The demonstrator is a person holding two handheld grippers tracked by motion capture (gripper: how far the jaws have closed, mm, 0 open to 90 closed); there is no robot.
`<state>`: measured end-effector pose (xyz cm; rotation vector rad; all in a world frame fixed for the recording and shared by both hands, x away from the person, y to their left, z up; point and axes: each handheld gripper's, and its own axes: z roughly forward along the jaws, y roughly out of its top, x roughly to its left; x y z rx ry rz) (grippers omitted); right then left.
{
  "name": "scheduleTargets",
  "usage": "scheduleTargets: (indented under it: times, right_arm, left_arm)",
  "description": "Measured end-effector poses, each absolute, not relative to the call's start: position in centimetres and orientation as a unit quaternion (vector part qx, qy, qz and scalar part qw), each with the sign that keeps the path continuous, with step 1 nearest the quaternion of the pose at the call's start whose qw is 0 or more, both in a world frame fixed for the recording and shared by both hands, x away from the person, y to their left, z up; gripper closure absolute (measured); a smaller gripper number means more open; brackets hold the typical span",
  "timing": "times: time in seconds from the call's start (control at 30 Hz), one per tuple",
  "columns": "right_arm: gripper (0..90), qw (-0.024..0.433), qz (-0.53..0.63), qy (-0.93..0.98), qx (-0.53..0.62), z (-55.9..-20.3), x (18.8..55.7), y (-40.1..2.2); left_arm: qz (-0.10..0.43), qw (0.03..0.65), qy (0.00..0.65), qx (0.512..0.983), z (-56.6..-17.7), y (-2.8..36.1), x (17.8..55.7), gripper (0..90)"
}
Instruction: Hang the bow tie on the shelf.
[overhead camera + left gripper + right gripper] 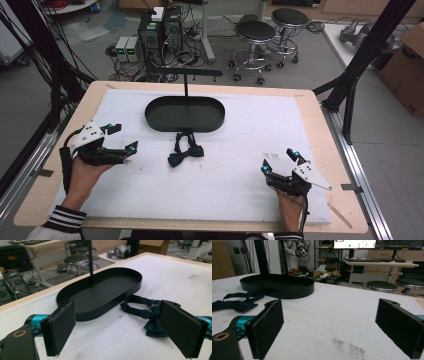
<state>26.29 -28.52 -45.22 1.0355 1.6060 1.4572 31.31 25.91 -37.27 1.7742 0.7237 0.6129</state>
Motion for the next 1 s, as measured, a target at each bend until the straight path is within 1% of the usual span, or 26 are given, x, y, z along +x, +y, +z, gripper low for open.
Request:
scheduleTargets:
  times: [0.13, 0.37, 0.83, 1.0]
  right_arm:
    - [7.1, 0.361, 0.565, 0.623, 0.402, -45.2, 26.3, -28.5]
    - [7.1, 0.361, 0.566, 0.623, 0.402, -45.2, 26.3, -28.5]
    - [7.1, 0.361, 0.565, 0.624, 0.401, -45.2, 26.3, -28.5]
    - [7.1, 0.361, 0.565, 0.624, 0.401, -45.2, 26.3, -28.5]
  left_arm:
    - [0.246, 0.527, 0.284, 0.762, -36.7, 24.2, 31.8, 14.7]
    - [0.232, 0.514, 0.28, 0.777, -36.4, 22.2, 32.5, 14.7]
    - [0.19, 0.456, 0.244, 0.835, -36.6, 17.5, 33.4, 15.0]
    - [0.185, 0.457, 0.236, 0.838, -36.9, 16.4, 33.5, 16.1]
